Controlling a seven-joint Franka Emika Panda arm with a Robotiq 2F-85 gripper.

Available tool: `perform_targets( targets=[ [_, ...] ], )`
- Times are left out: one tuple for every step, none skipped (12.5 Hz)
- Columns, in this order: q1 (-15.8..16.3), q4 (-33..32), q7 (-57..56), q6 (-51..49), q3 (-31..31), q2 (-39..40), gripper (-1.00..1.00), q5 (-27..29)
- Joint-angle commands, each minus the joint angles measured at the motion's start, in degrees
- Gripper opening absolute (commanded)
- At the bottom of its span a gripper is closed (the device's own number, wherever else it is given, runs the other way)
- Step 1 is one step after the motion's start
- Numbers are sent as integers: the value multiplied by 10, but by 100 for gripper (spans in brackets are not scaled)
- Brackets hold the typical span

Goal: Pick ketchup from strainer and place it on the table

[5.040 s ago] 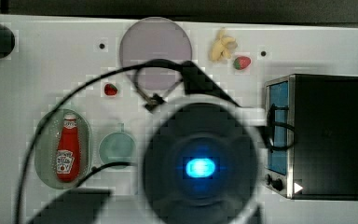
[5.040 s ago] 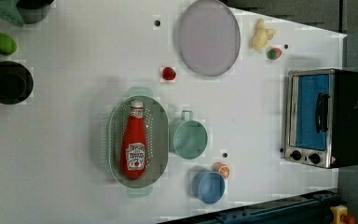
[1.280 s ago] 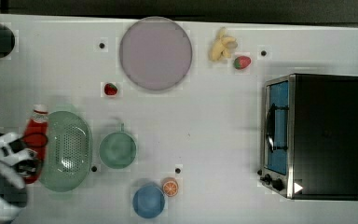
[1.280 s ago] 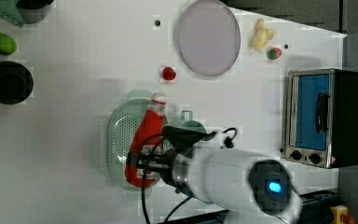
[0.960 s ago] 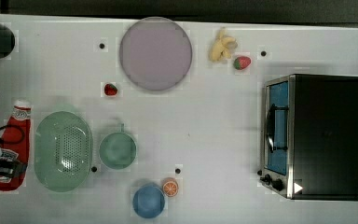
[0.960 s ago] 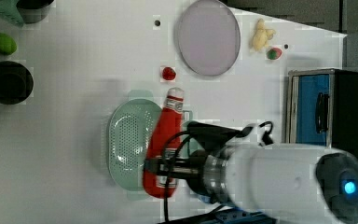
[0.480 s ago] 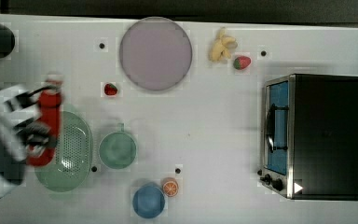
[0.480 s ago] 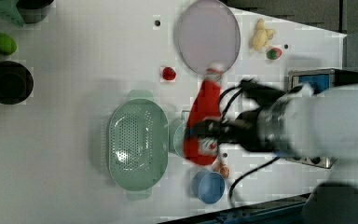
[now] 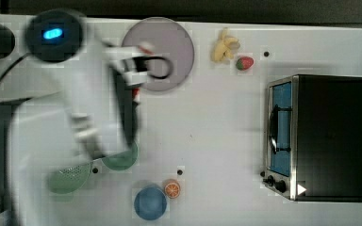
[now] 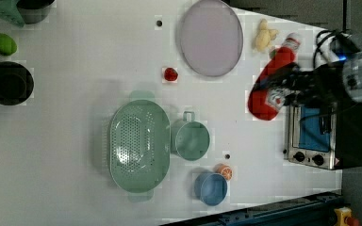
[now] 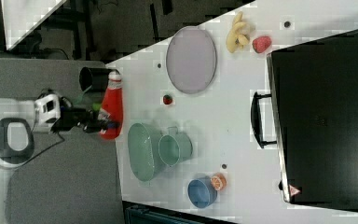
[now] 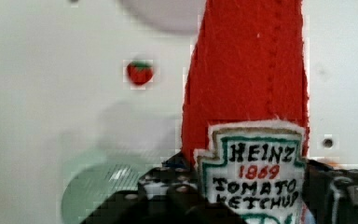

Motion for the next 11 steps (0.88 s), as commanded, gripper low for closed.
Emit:
perform_targets(
  targets=[
    [-22,-11,-49,-3,-35,-23,21,0],
    [-27,-22,-75,-2,-53,-23,21,0],
    [-32,-33,-102,1,-70,-23,21,0],
    [-36,-46,-124,6,-86,-23,21,0],
    [-38,-61,-136,15,-101,-23,21,0],
    [-40,-79,-139,28,-116,-23,21,0],
    [-42,-100,-141,50,-128,-23,21,0],
    [-42,-124,-145,79,-140,-23,21,0],
    [-42,-151,-150,113,-148,-22,21,0],
    [-42,-178,-150,150,-154,-20,21,0],
    [-42,-204,-150,185,-157,-16,21,0]
  ],
)
